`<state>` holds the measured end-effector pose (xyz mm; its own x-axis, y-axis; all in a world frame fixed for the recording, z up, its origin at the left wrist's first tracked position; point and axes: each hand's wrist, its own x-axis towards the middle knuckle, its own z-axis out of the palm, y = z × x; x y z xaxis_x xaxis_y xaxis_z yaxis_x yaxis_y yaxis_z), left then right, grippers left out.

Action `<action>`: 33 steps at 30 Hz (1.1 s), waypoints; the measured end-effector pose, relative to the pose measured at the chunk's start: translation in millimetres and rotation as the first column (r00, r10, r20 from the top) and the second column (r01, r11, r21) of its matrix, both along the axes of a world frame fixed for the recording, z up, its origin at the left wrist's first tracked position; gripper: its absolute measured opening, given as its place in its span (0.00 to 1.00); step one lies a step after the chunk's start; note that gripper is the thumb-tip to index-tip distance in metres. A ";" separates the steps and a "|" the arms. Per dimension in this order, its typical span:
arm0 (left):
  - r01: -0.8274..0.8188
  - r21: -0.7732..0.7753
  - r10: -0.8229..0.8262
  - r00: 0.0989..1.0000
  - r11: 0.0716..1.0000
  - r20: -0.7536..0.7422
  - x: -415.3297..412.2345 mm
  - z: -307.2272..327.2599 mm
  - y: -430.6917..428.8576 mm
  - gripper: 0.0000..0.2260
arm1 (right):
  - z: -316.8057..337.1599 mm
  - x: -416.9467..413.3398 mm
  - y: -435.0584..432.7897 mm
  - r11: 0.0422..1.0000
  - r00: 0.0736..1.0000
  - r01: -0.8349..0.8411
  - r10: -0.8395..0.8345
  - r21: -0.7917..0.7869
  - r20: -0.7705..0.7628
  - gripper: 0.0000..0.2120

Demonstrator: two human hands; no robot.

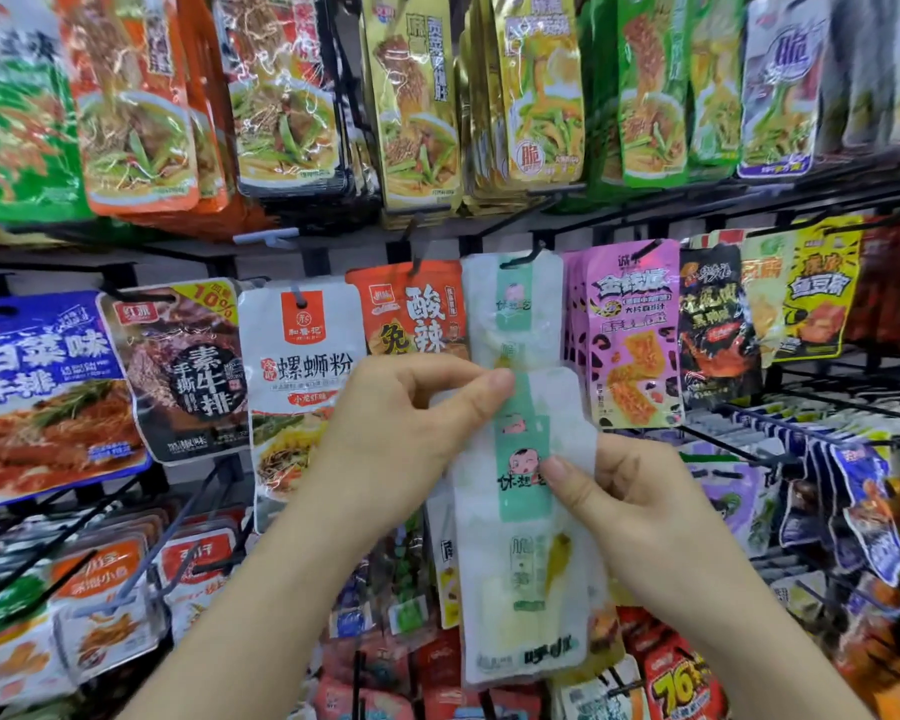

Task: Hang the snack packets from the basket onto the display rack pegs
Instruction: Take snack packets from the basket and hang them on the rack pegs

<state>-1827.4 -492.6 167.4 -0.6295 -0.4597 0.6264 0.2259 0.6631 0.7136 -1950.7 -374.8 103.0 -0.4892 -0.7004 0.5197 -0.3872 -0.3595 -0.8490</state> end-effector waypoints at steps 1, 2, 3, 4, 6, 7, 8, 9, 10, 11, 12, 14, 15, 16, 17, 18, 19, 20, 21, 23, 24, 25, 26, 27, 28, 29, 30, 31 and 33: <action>0.000 0.043 0.000 1.000 0.999 -0.005 -6.3 3.6 -0.6 0.07 | 0.3 -2.5 0.3 1.000 1.000 -0.006 0.006 -0.012 -0.017 0.12; 0.000 0.076 0.001 1.000 0.997 -0.021 -12.2 6.7 -0.5 0.06 | 0.3 -6.1 1.1 1.000 0.999 0.009 -0.011 -0.028 -0.044 0.12; 0.001 0.096 0.003 0.999 0.995 -0.050 -17.6 10.5 -0.3 0.05 | 0.4 -11.0 2.3 0.998 0.997 0.040 -0.044 -0.054 -0.060 0.12; 0.001 0.114 0.010 0.996 0.993 -0.093 -23.1 15.3 -1.0 0.05 | 0.7 -17.2 4.9 0.993 0.994 0.078 -0.083 -0.087 -0.064 0.12; -0.003 0.131 0.028 0.981 0.991 -0.190 -35.3 27.3 -3.5 0.05 | 4.8 -27.6 10.3 0.980 0.990 0.132 -0.139 -0.151 -0.032 0.11; -0.023 0.115 0.049 0.974 0.993 -0.222 -42.3 33.2 -5.8 0.06 | 8.4 -31.0 12.1 0.974 0.989 0.147 -0.151 -0.171 -0.009 0.12; -0.061 0.074 0.077 0.968 0.995 -0.240 -50.8 39.1 -7.6 0.05 | 12.4 -34.8 14.0 0.970 0.987 0.158 -0.157 -0.187 0.018 0.14; -0.111 0.025 0.114 0.961 0.993 -0.252 -60.5 44.1 -9.1 0.04 | 17.2 -38.1 14.7 0.964 0.986 0.169 -0.162 -0.203 0.048 0.14; -0.159 -0.015 0.149 0.951 0.987 -0.270 -69.6 48.1 -10.6 0.03 | 21.6 -41.3 13.9 0.959 0.982 0.185 -0.175 -0.215 0.066 0.14; -0.190 -0.036 0.171 0.939 0.981 -0.299 -78.3 51.7 -12.6 0.02 | 25.7 -44.6 12.5 0.954 0.978 0.206 -0.195 -0.220 0.070 0.12; -0.205 -0.041 0.181 0.928 0.978 -0.327 -85.8 54.8 -13.9 0.02 | 28.8 -48.5 10.7 0.948 0.973 0.230 -0.220 -0.220 0.067 0.10; -0.256 -0.050 0.223 0.911 0.965 -0.348 -97.1 58.7 -17.7 0.03 | 34.0 -54.2 6.5 0.941 0.966 0.257 -0.244 -0.221 0.085 0.09; -0.284 -0.049 0.250 0.904 0.958 -0.345 -100.6 59.5 -19.6 0.03 | 36.4 -55.7 4.3 0.942 0.967 0.251 -0.233 -0.225 0.100 0.09; -0.293 -0.039 0.263 0.903 0.955 -0.338 -103.1 59.8 -22.0 0.03 | 38.1 -57.1 2.8 0.943 0.969 0.243 -0.223 -0.226 0.109 0.10; -0.288 -0.026 0.264 0.907 0.957 -0.328 -105.2 59.7 -24.0 0.03 | 39.9 -57.6 1.6 0.946 0.970 0.235 -0.214 -0.222 0.115 0.11; -0.277 -0.014 0.259 0.914 0.961 -0.311 -106.4 59.4 -25.2 0.03 | 40.9 -57.9 0.9 0.950 0.971 0.229 -0.208 -0.213 0.117 0.11; -0.258 -0.007 0.245 0.925 0.966 -0.290 -107.4 59.5 -26.1 0.04 | 40.8 -59.1 0.2 0.952 0.971 0.227 -0.204 -0.205 0.126 0.11; -0.243 -0.012 0.231 0.937 0.970 -0.264 -108.4 59.8 -25.8 0.05 | 40.1 -60.8 -0.5 0.952 0.969 0.231 -0.207 -0.200 0.134 0.11; -0.242 -0.030 0.228 0.944 0.970 -0.239 -109.7 59.8 -25.2 0.07 | 39.2 -62.3 -1.1 0.953 0.967 0.235 -0.209 -0.194 0.142 0.11; -0.269 -0.075 0.249 0.945 0.960 -0.211 -110.5 59.2 -23.8 0.11 | 37.7 -64.7 -3.1 0.955 0.967 0.235 -0.210 -0.183 0.144 0.11; -0.286 -0.086 0.265 0.944 0.954 -0.196 -110.4 58.6 -23.6 0.11 | 37.6 -65.2 -4.2 0.956 0.968 0.235 -0.213 -0.176 0.136 0.10; -0.303 -0.089 0.284 0.943 0.949 -0.173 -110.2 58.0 -23.7 0.12 | 37.9 -65.8 -5.4 0.957 0.968 0.237 -0.218 -0.166 0.125 0.10; -0.316 -0.086 0.302 0.942 0.945 -0.146 -109.8 57.0 -23.7 0.11 | 38.1 -66.4 -6.7 0.958 0.967 0.242 -0.227 -0.155 0.112 0.09; -0.323 -0.078 0.313 0.942 0.943 -0.118 -109.5 55.9 -23.6 0.10 | 38.6 -66.9 -7.8 0.957 0.966 0.250 -0.237 -0.146 0.103 0.09; -0.327 -0.068 0.320 0.943 0.943 -0.094 -108.7 55.0 -23.2 0.09 | 38.5 -67.9 -8.4 0.956 0.964 0.258 -0.246 -0.140 0.096 0.08; -0.326 -0.054 0.322 0.944 0.944 -0.075 -106.7 53.1 -22.5 0.09 | 38.4 -69.3 -9.4 0.954 0.963 0.266 -0.255 -0.138 0.093 0.08; -0.319 -0.042 0.317 0.947 0.947 -0.060 -104.1 49.6 -21.5 0.11 | 38.3 -70.8 -10.4 0.952 0.960 0.274 -0.263 -0.137 0.091 0.08; -0.313 -0.044 0.310 0.949 0.949 -0.055 -101.4 44.8 -21.4 0.14 | 38.5 -72.0 -11.3 0.950 0.958 0.282 -0.271 -0.135 0.090 0.08; -0.327 -0.112 0.321 0.945 0.938 -0.064 -96.1 35.8 -22.8 0.17 | 38.7 -74.5 -12.6 0.947 0.955 0.292 -0.282 -0.136 0.089 0.09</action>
